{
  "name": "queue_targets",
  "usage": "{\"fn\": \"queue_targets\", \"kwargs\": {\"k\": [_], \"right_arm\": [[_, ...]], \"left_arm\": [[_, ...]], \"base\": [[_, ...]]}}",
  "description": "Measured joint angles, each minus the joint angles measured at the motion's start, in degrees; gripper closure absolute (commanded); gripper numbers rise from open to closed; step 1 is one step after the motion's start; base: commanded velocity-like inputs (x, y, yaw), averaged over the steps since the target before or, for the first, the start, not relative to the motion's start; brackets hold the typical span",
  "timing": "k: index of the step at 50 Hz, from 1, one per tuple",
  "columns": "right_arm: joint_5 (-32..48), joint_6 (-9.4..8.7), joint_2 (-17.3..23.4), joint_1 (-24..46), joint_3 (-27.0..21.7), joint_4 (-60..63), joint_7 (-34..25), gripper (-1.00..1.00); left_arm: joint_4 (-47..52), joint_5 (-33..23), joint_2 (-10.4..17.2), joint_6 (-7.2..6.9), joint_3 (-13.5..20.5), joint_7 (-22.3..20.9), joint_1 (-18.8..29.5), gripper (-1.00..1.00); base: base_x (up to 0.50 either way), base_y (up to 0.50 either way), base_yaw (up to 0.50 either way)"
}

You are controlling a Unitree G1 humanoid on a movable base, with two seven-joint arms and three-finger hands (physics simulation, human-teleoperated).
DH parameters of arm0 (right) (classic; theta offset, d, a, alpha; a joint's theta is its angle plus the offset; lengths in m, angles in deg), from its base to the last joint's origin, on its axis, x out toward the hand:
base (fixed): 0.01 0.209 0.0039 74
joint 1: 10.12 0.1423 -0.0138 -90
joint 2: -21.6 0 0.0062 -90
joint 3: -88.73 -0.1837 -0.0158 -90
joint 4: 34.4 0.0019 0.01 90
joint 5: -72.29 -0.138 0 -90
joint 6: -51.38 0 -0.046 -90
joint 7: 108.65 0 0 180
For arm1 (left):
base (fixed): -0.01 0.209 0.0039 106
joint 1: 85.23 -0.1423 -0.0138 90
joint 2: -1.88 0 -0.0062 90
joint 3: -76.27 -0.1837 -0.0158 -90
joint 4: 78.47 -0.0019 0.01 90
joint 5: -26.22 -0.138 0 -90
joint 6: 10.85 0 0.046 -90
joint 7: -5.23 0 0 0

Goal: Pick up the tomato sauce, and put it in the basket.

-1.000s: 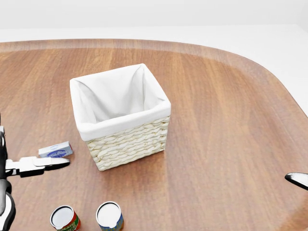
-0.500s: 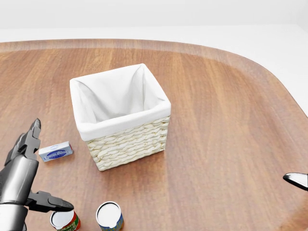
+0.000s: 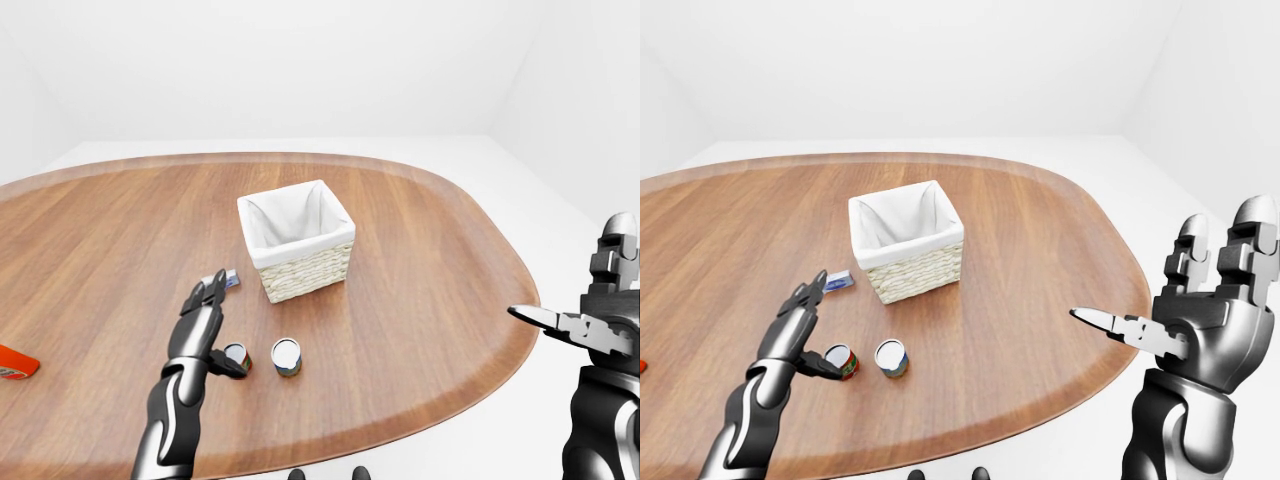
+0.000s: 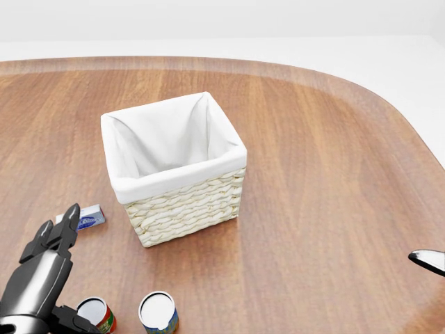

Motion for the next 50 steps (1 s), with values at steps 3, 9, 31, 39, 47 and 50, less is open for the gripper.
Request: {"fn": "queue_targets", "kwargs": {"k": [3, 9, 31, 39, 47, 50], "right_arm": [[0.0, 0.0, 0.0, 0.0, 0.0, 0.0, 0.0, -1.0], [0.0, 0.0, 0.1, 0.1, 0.0, 0.1, 0.1, -1.0], [-0.1, 0.0, 0.0, 0.0, 0.0, 0.3, 0.1, -1.0], [-0.1, 0.0, -0.1, -0.1, 0.0, 0.2, 0.0, -1.0], [0.0, 0.0, -0.2, -0.3, 0.0, 0.2, -0.1, -1.0], [-0.1, 0.0, -0.3, -0.3, 0.0, 0.1, -0.1, -1.0]], "left_arm": [[-1.0, -1.0, 0.1, 0.53, -0.2, 0.0, -0.2, -1.0], [-4.0, -3.2, 0.5, 1.28, -0.8, 1.0, -0.2, -1.0], [-19.5, -7.0, 2.2, 2.41, -3.7, 8.2, 4.3, -1.0], [-25.9, -7.1, 2.9, 2.38, -4.7, 11.5, 6.8, -1.0], [-33.8, -6.5, 3.5, 2.52, -5.8, 15.7, 10.4, -1.0], [-36.6, -6.2, 3.6, 2.7, -6.3, 17.2, 11.6, -1.0]], "base": [[0.0, 0.0, 0.0], [0.0, 0.0, 0.0], [0.0, 0.0, 0.0], [0.0, 0.0, 0.0], [0.0, 0.0, 0.0], [0.0, 0.0, 0.0]]}}
